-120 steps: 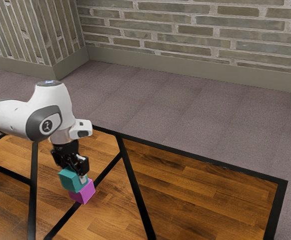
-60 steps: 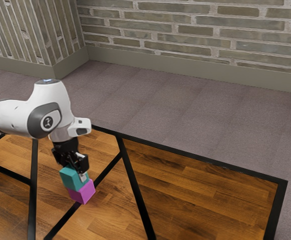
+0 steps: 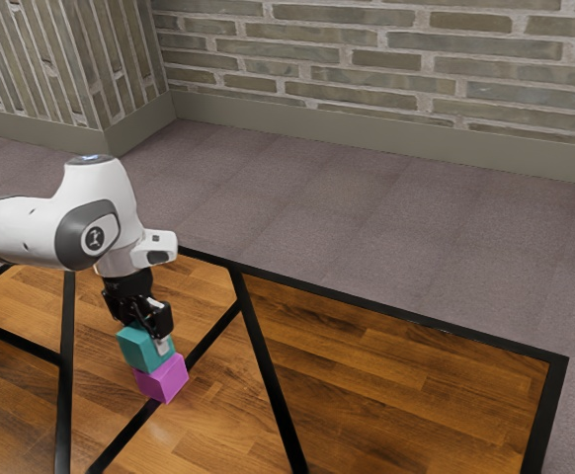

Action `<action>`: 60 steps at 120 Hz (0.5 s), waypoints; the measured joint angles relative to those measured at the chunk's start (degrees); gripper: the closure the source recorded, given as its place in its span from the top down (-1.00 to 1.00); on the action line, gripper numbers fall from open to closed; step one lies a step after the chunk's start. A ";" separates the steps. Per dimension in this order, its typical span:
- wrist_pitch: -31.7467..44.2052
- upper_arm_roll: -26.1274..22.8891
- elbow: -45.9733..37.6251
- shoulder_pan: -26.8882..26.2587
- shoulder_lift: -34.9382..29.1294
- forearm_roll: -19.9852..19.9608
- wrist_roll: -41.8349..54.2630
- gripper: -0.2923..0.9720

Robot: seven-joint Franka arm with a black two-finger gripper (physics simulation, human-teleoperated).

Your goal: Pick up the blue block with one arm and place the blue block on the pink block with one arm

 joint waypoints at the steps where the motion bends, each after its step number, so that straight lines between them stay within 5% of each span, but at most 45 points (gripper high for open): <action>1: -0.02 0.00 -0.01 0.00 -0.03 -0.05 0.03 0.07; 60: -1.61 -0.08 -0.36 -0.30 -0.26 -0.82 0.67 0.07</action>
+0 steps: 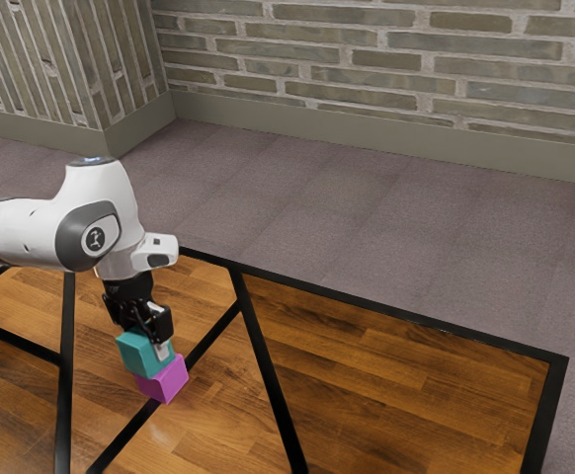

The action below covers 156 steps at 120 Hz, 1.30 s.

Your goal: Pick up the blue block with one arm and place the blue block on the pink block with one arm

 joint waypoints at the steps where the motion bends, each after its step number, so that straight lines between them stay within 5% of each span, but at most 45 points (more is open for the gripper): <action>1: -0.02 0.00 0.00 0.00 0.01 0.00 0.00 0.07; 101: 0.41 0.00 0.43 0.19 0.58 -1.80 -1.44 0.08; 156: -0.24 1.17 5.80 -0.18 -1.68 -2.74 -1.56 0.44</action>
